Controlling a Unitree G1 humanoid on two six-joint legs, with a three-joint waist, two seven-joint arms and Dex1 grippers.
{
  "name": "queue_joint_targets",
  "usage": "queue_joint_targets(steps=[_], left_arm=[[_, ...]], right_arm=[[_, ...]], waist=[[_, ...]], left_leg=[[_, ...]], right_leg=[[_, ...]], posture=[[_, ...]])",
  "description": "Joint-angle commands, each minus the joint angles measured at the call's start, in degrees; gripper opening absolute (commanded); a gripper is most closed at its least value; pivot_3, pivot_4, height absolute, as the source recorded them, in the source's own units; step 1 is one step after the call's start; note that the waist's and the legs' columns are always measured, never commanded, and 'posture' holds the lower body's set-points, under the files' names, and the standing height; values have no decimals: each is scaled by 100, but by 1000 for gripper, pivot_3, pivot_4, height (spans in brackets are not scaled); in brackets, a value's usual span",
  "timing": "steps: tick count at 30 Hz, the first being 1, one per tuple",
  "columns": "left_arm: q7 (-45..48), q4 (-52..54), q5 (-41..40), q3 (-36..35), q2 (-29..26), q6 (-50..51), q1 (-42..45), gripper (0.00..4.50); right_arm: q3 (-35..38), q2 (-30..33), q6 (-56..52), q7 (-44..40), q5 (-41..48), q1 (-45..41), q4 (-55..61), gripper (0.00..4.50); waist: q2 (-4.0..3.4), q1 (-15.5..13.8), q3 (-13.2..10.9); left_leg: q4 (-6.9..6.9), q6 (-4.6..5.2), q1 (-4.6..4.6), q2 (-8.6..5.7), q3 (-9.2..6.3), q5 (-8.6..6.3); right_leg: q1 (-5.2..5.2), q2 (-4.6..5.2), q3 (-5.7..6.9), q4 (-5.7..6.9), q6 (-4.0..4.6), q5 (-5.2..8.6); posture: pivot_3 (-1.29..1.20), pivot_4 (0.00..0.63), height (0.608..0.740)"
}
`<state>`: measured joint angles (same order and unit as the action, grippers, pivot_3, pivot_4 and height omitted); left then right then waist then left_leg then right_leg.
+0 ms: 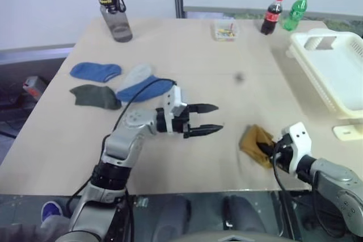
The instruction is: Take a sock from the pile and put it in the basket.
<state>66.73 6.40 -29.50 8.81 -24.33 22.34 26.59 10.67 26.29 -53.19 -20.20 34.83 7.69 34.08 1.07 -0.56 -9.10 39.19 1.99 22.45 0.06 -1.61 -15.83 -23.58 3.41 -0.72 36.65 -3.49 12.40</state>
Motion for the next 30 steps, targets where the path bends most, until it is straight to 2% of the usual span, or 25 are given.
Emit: queue_joint_targets(steps=[1, 5, 9, 11, 13, 16, 20, 22, 24, 25, 26, 27, 30], left_arm=[[-32, 240, -257, -82, 116, 137, 297, 3134], [-361, 131, -433, -240, 344, 323, 542, 3134], [-529, -77, -446, -303, 481, 417, 678, 3134], [-541, -108, -476, -312, 500, 484, 726, 3134], [-627, -117, -501, -354, 540, 542, 791, 3134], [-825, -91, -554, -446, 614, 635, 881, 3134], [-1041, 52, -571, -518, 723, 579, 893, 3134], [-1116, 96, -534, -492, 786, 527, 913, 3134], [-1155, 97, -487, -441, 849, 494, 920, 3134], [-1182, 81, -461, -420, 888, 466, 920, 3134], [-1204, 47, -412, -390, 925, 413, 917, 3134], [-1219, 15, -367, -364, 949, 369, 911, 3134], [-1469, -172, -160, -376, 1063, 208, 921, 3134]], right_arm=[[1155, -409, 260, 523, 589, -686, -187, 99], [2050, -223, 149, 953, 1050, -1768, -652, 99], [2634, 565, 338, 1524, 729, -3607, -2642, 99], [2578, 952, 593, 1690, 350, -4341, -3765, 99], [2356, 1345, 1006, 1501, -46, -4986, -5078, 99], [2067, 1814, 2006, 1051, -627, -6062, -7655, 99], [1919, 2096, 2972, 762, -1081, -6765, -9777, 99], [1887, 2153, 3172, 738, -1216, -6855, -10287, 1105], [1827, 2190, 3290, 684, -1349, -6873, -10549, 1811], [1800, 2210, 3336, 655, -1406, -6879, -10622, 2451], [1802, 2240, 3350, 629, -1430, -6888, -10658, 2751], [1804, 2270, 3363, 623, -1456, -6898, -10673, 3324], [1608, 2424, 3458, 549, -1671, -6829, -10390, 4410]], waist=[[-21, 20, -14], [-41, 23, -30], [-59, 86, -42], [-61, 92, -43], [-64, 117, -46], [-63, 140, -47], [-62, 151, -48], [-62, 151, -48], [-63, 149, -48], [-63, 148, -48], [-62, 139, -48], [-62, 130, -48], [-63, 134, -48]], left_leg=[[2, 0, 0, 0, 4, 0], [6, 1, 1, -5, 12, 0], [3, 0, 6, -13, 16, 0], [-3, 1, 14, -22, 21, 1], [-10, 0, 18, -21, 30, 1], [-21, 1, 21, -23, 51, 1], [-45, 3, 19, -21, 74, -1], [-55, 3, 21, -20, 81, -1], [-70, -1, 23, -20, 90, 2], [-75, -15, 24, -20, 94, 10], [-77, -16, 26, -20, 96, 10], [-77, -15, 28, -23, 97, 10], [-78, -14, 31, -32, 101, 9]], right_leg=[[-1, -1, -4, 2, 2, 1], [-6, -2, -15, 8, -4, -3], [-13, -13, -18, 8, -1, -5], [-22, -10, -18, 8, 0, -5], [-24, -11, -9, 4, 1, -4], [-28, -9, -22, -7, 0, -4], [-33, -8, -38, -31, -1, -6], [-37, -7, -44, -40, -2, -6], [-39, -3, -48, -54, -4, -7], [-39, -2, -50, -64, -7, -9], [-39, -1, -52, -71, -10, -11], [-39, 3, -52, -76, -12, -12], [-39, 13, -54, -81, -16, -14]], posture=[[0, 150, 740], [0, 150, 740], [0, 150, 740], [0, 150, 740], [0, 150, 740], [0, 150, 740], [0, 150, 740], [0, 150, 740], [0, 150, 740], [0, 150, 740], [0, 150, 740], [0, 150, 740], [0, 150, 740]])
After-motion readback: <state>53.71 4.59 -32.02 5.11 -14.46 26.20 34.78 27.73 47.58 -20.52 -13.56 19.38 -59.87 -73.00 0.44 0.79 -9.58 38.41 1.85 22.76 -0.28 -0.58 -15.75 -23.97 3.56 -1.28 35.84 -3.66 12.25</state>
